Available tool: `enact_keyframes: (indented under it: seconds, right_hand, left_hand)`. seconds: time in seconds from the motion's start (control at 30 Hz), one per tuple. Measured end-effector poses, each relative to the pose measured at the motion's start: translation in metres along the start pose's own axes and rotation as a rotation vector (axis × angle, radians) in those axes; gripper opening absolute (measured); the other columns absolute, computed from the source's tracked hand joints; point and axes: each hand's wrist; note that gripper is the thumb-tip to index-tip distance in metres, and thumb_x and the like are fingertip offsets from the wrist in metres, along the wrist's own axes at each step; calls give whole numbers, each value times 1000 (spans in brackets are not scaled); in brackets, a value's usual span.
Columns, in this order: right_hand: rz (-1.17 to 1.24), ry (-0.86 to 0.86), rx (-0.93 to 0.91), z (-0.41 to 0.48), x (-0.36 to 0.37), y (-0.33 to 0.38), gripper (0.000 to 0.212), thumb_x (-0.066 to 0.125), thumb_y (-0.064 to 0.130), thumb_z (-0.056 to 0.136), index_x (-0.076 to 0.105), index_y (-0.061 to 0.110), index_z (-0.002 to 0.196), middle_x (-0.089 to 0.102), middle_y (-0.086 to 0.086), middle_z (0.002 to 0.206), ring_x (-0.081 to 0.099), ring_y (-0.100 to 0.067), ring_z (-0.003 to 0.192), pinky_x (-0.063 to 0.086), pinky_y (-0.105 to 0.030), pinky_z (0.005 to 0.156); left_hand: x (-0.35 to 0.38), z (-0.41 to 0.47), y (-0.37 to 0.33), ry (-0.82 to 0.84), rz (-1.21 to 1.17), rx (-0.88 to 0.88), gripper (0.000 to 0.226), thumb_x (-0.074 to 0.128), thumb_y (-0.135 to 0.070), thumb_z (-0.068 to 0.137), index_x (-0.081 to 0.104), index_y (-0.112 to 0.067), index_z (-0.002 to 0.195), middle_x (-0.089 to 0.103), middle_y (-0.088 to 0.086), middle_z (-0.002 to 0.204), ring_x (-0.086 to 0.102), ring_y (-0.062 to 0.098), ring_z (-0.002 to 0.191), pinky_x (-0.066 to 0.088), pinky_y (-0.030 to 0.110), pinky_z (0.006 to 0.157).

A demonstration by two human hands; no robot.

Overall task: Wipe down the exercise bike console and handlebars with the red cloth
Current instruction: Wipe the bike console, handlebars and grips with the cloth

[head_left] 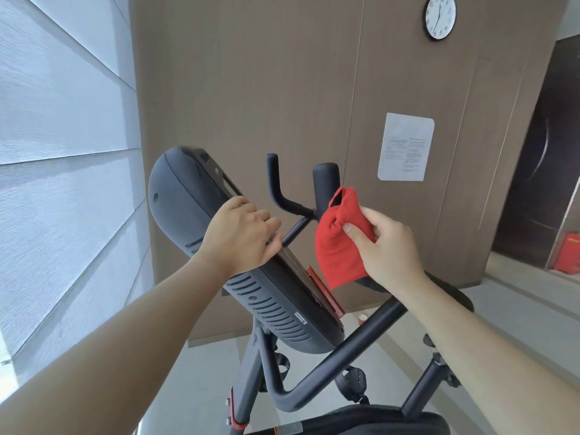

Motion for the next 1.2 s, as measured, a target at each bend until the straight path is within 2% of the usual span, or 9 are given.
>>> enact_keyframes:
  seconds: [0.13,0.23,0.33,0.5,0.57,0.67,0.77,0.97,1.2]
  right_hand:
    - [83,-78,-11,20,-5,13,50,59,20,90,44,25,137,55,18,120,52,5,109,38,-7,93]
    - [61,-23,-23,14,12,11,58,59,18,90,35,25,142,50,10,132,48,-3,118,34,-10,98]
    - [36,-22,-48,-3,17,-5,54,61,15,88,42,21,138,54,9,125,52,-6,115,36,-14,97]
    - [-141,217,-8,-16,-17,-27,41,62,17,87,56,23,127,65,6,115,60,-12,107,39,-14,90]
    - [-139,156,-2,-9,-29,-24,37,62,14,87,60,24,122,65,9,110,61,-10,103,40,-15,88]
    - [-77,85,2,1,-31,-14,42,60,17,88,54,26,128,59,15,117,55,-2,108,39,-13,93]
    - [51,297,118,-9,-9,-11,53,61,30,87,42,32,136,56,22,120,54,6,108,39,-6,88]
    - [-92,174,70,-29,-10,-31,31,71,32,79,62,31,109,63,24,87,59,9,81,43,-7,69]
    - [-177,339,160,-18,-46,-42,44,76,29,74,65,27,116,69,15,98,62,6,85,45,-8,75]
  left_hand:
    - [-1,0,0,-3,7,3,40,35,-38,91,61,-19,67,56,-4,57,52,21,55,35,33,73]
    - [-1,0,0,-12,-1,-2,42,34,-38,91,60,-19,64,55,-4,56,51,21,55,36,33,72]
    - [-1,0,1,-12,3,-3,45,31,-37,93,59,-19,63,55,-4,57,51,21,55,36,33,72]
    - [-3,-1,0,-10,2,-6,45,28,-36,93,59,-18,65,56,-4,58,52,22,56,35,33,74]
    - [-3,-1,0,-9,-1,1,46,28,-36,94,58,-18,65,56,-4,58,53,22,57,35,34,74]
    - [-2,-2,0,-20,-1,3,46,27,-35,94,58,-18,65,56,-4,58,52,22,57,36,34,73]
    - [0,-2,-1,-32,-7,-16,45,29,-34,94,60,-18,65,55,-3,57,51,22,56,36,33,73]
    - [1,-3,-1,-45,-6,-23,46,28,-33,94,59,-19,64,54,-4,56,50,22,55,36,33,72]
    - [1,-3,-1,-75,-15,-29,45,30,-32,94,55,-18,59,52,-4,54,50,22,53,39,34,71]
Point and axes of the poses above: each hand's wrist, its own z-axis towards the middle knuckle, its own x-axis out of the palm, y = z × x
